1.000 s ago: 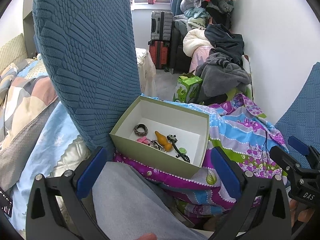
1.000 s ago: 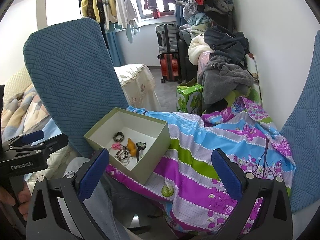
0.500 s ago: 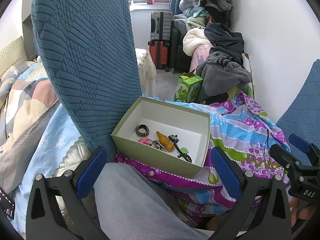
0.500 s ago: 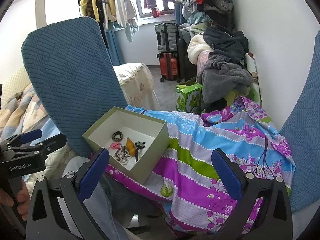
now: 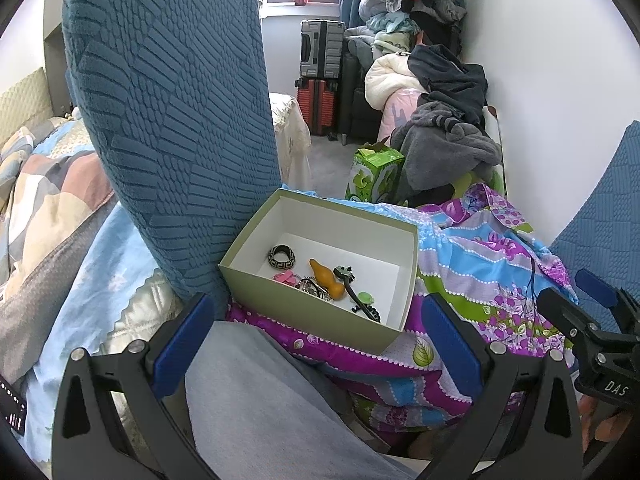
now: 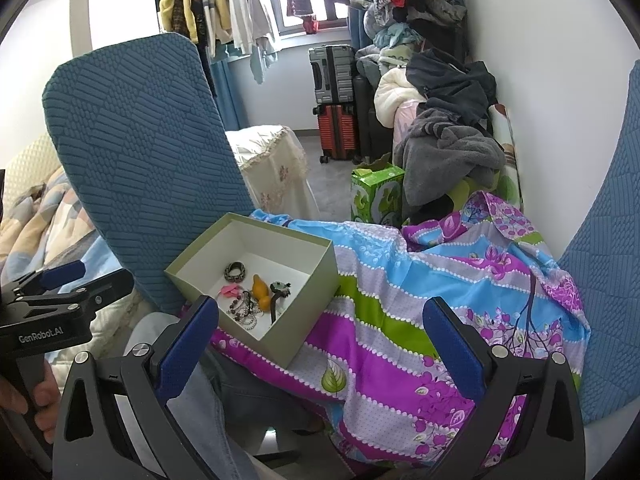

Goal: Organize jewelry

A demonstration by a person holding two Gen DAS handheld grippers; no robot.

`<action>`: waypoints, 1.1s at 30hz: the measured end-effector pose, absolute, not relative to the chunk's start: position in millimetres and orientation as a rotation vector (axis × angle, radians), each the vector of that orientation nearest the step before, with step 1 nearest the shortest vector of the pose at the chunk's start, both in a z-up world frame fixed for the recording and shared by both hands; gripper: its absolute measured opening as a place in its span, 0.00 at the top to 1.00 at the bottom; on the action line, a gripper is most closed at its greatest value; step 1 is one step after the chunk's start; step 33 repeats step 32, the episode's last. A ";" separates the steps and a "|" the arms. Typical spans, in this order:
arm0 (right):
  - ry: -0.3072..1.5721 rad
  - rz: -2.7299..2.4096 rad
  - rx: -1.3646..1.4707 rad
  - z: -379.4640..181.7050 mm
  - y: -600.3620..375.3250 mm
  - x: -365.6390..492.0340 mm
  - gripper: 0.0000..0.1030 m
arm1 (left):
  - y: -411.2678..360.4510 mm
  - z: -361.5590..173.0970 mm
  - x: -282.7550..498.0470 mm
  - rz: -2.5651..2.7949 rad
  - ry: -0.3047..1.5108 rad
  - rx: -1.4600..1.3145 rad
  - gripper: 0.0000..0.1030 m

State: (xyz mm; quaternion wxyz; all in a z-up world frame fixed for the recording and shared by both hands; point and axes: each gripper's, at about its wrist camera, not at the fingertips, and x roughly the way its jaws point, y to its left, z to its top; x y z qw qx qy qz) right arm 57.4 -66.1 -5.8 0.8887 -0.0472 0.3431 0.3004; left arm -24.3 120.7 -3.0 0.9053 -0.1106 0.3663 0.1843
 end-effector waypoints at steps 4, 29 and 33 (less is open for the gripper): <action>0.713 0.625 -0.100 -5.8 -66.1 57.4 0.00 | 121.8 -3.1 -24.5 0.380 0.756 -0.227 0.00; 0.716 0.620 -0.104 -5.5 -68.2 56.8 0.00 | 115.6 -3.8 -24.8 0.387 0.770 -0.224 0.00; 0.718 0.621 -0.107 -6.2 -66.5 56.6 0.00 | 114.1 -6.0 -24.0 0.386 0.773 -0.225 0.00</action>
